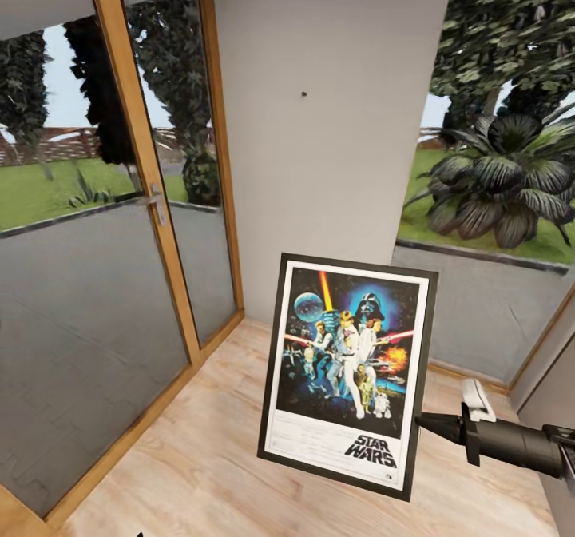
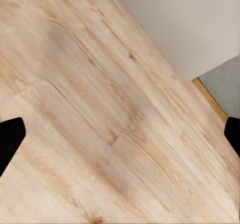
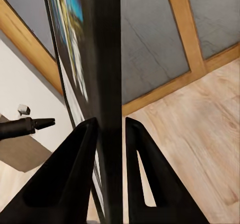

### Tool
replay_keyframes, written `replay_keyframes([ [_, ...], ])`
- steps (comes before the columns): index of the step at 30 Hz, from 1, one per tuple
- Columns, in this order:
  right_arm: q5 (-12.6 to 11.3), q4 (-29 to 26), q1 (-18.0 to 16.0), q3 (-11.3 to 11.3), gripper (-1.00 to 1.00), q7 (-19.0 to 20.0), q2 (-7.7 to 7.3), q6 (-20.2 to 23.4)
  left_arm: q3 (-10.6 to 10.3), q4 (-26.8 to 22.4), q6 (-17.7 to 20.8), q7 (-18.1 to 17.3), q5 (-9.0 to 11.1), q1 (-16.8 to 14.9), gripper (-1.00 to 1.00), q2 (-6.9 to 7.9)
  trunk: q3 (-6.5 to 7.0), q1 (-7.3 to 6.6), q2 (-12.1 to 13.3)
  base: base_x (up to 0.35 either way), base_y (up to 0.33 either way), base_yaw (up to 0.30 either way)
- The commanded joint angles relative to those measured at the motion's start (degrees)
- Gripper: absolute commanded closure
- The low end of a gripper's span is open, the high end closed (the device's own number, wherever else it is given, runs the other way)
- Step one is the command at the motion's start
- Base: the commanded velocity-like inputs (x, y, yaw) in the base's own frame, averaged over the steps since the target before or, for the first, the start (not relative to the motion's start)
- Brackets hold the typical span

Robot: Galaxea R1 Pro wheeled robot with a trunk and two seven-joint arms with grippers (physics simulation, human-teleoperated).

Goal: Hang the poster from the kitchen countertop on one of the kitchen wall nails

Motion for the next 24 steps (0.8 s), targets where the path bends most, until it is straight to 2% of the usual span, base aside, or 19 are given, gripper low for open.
replay_keyframes([
  [1, -0.1, -0.1, -0.1, -0.1, 1.0, 0.3, 0.05, 0.7, -0.4, 0.1, -0.3, -0.1, 0.3, -0.1, -1.0, 0.0, -0.13, 0.05, -0.1, 0.149, 0.332, 0.0],
  [18, 0.0, 0.1, -0.1, -0.1, 1.0, 0.2, 0.23, 0.7, -0.4, 0.1, -0.2, -0.1, 0.3, -0.1, -1.0, 0.0, -0.13, 0.05, -0.1, 0.188, 0.318, -0.004],
  [24, 0.0, 0.1, -0.1, -0.1, 1.0, 0.2, 0.23, 0.7, -0.3, 0.1, -0.2, 0.0, 0.2, -0.1, -1.0, 0.0, -0.13, 0.05, -0.1, 0.243, 0.286, -0.232],
])
